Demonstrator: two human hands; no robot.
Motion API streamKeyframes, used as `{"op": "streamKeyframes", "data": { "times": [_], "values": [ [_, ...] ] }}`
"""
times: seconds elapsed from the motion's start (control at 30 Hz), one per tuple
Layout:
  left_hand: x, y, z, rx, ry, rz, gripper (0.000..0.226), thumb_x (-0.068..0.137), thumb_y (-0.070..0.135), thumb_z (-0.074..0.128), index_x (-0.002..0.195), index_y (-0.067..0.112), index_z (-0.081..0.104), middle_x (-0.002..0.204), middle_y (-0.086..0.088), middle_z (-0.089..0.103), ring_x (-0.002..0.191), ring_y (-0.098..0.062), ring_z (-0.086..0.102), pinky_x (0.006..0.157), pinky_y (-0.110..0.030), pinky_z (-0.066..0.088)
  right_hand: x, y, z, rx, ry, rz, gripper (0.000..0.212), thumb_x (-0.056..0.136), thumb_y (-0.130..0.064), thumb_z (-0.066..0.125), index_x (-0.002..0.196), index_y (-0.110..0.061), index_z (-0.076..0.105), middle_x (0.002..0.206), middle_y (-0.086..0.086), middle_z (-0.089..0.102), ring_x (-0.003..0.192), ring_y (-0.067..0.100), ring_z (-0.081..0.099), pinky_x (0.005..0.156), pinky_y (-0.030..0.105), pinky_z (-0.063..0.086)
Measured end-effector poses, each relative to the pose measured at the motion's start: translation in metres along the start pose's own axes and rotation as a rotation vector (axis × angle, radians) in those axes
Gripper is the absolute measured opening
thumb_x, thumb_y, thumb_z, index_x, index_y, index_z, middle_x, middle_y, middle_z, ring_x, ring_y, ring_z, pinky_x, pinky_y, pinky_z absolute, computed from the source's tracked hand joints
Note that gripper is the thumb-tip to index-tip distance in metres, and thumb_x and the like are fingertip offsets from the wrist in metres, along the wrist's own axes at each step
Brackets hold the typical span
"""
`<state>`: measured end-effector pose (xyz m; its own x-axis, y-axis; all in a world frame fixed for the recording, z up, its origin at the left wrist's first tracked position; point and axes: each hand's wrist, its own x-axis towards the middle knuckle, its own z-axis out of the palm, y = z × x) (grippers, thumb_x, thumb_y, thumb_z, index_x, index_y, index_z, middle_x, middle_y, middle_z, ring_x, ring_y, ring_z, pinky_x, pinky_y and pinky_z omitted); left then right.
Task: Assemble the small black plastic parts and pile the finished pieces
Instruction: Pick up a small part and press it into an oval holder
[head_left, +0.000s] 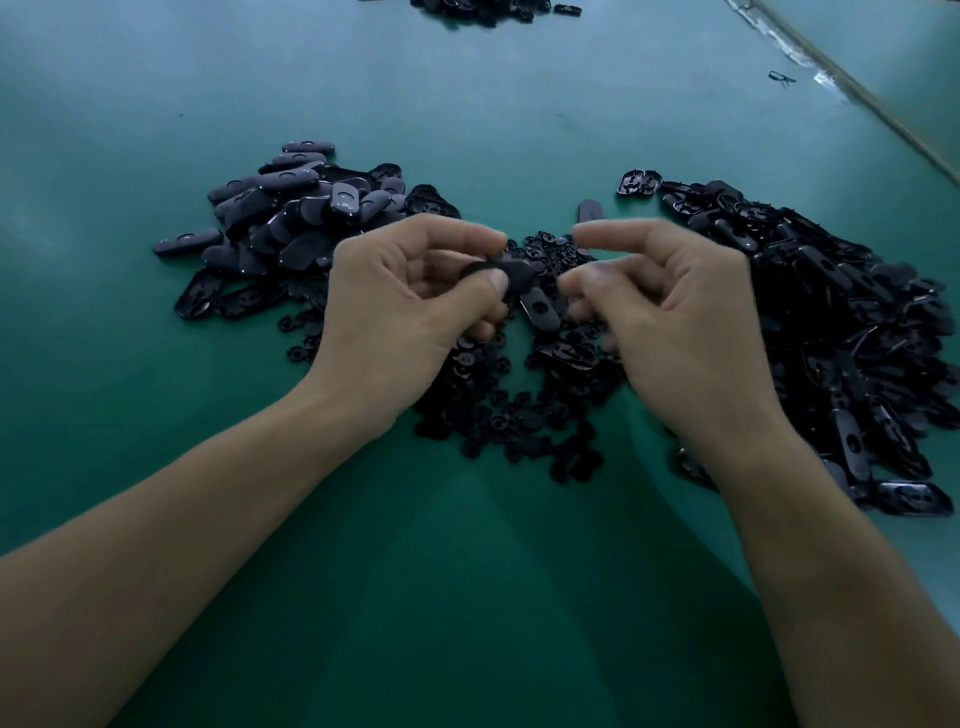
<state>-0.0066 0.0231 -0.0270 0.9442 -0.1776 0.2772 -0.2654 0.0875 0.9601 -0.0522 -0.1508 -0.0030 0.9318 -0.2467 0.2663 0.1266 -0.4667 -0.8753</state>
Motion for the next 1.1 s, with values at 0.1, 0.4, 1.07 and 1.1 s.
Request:
{"op": "streamKeyframes", "data": {
  "times": [0.1, 0.4, 1.07, 1.1],
  "values": [
    [0.003, 0.000, -0.002, -0.040, 0.085, -0.002, 0.021, 0.092, -0.007, 0.063, 0.092, 0.012, 0.072, 0.070, 0.006, 0.069, 0.064, -0.011, 0.066, 0.060, -0.022, 0.056, 0.002, 0.005, -0.007, -0.158, 0.101, 0.028, 0.025, 0.092, -0.009, 0.059, 0.097, -0.031, 0.068, 0.074, -0.004, 0.073, 0.050, 0.004, 0.057, 0.049, 0.018, 0.046],
    [0.010, 0.002, -0.001, -0.131, 0.315, -0.142, 0.068, 0.082, 0.006, 0.069, 0.145, 0.005, 0.044, 0.105, -0.006, 0.060, 0.093, -0.003, 0.063, 0.093, -0.031, 0.057, -0.006, 0.002, -0.008, -0.460, -0.222, -0.010, 0.017, 0.077, -0.040, 0.082, 0.083, -0.026, 0.074, 0.075, -0.012, 0.066, 0.066, -0.007, 0.054, 0.060, 0.003, 0.038],
    [0.005, -0.003, -0.003, 0.158, 0.253, 0.078, 0.044, 0.086, 0.007, 0.071, 0.130, 0.013, 0.063, 0.124, 0.003, 0.065, 0.100, -0.005, 0.067, 0.082, -0.019, 0.055, -0.001, 0.006, -0.003, -0.059, -0.117, 0.079, 0.024, 0.090, -0.013, 0.073, 0.110, -0.027, 0.073, 0.084, -0.006, 0.074, 0.082, 0.011, 0.072, 0.085, 0.036, 0.060],
    [0.003, -0.002, -0.002, 0.171, 0.215, 0.096, 0.032, 0.087, 0.009, 0.071, 0.118, 0.015, 0.070, 0.106, 0.003, 0.072, 0.091, -0.008, 0.069, 0.080, -0.025, 0.058, -0.001, 0.005, -0.003, -0.014, -0.138, 0.085, 0.023, 0.089, -0.012, 0.074, 0.106, -0.027, 0.072, 0.081, -0.004, 0.074, 0.081, 0.014, 0.073, 0.082, 0.036, 0.060]
  ]
}}
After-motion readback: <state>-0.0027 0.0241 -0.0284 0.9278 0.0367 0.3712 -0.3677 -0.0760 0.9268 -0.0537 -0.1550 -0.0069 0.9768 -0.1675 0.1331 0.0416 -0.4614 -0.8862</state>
